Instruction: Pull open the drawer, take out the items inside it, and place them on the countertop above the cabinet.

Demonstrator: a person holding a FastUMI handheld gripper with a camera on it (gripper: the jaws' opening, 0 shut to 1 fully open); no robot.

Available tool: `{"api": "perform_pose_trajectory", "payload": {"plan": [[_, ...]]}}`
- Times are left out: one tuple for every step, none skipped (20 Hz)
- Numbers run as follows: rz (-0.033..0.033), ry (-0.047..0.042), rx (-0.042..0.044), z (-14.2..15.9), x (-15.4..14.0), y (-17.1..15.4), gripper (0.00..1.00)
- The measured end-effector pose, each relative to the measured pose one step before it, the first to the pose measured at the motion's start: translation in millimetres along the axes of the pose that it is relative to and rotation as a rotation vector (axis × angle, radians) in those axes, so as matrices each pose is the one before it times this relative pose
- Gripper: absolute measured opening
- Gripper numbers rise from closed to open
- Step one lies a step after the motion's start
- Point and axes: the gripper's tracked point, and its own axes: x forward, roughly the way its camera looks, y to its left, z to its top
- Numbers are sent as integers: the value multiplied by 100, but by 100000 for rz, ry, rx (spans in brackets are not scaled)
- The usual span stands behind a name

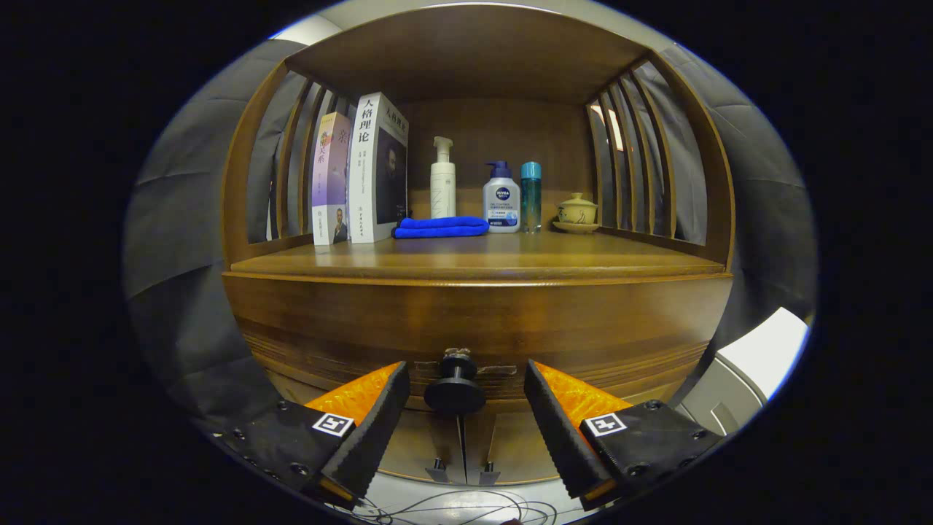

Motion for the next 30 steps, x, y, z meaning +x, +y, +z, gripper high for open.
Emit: {"api": "perform_pose_trajectory", "payload": {"plan": [[16, 671, -443, -381, 376, 95, 93], [-258, 195, -616, -99, -56, 62, 87], [-432, -107, -847, -127, 4, 44, 80], [709, -92, -511, 85, 151, 191, 74], [-746, 196, -583, -155, 7, 61, 68], [-618, 337, -621, 118, 139, -60, 61], [-189, 1027, -348, -253, 20, 63, 55], [-304, 668, 1299, 69, 96, 33, 48], [163, 746, 894, -107, -119, 101, 44], [-208, 57, -112, 157, 61, -148, 40], [536, 310, 1171, -121, -279, 59, 34], [675, 206, -787, 53, 143, 35, 29], [449, 458, -36, -68, 38, -21, 29], [350, 422, 131, 12, 138, -24, 29], [25, 115, 399, -84, -169, 0, 29], [-207, -55, 91, 78, 36, -13, 29], [-268, 129, -350, -140, -176, -21, 29], [-266, 131, -87, 40, -95, -55, 29], [-244, -61, 247, -131, -335, 54, 29], [-192, -348, 705, 6, -340, -33, 29], [-275, -659, 762, -184, -407, 51, 29], [-204, -444, -63, -24, -395, 3, 29], [-143, -402, -617, -223, -518, -17, 29], [34, -138, -765, -89, -368, -59, 29], [377, -197, -829, -122, -469, 51, 29], [405, -12, -493, -102, -505, -60, 29], [406, -359, -126, -223, -629, 31, 29], [279, -126, 261, -113, -501, -6, 29], [133, -169, 168, -14, -417, -6, 29], [59, -57, -8, -219, -498, 33, 29]]}}
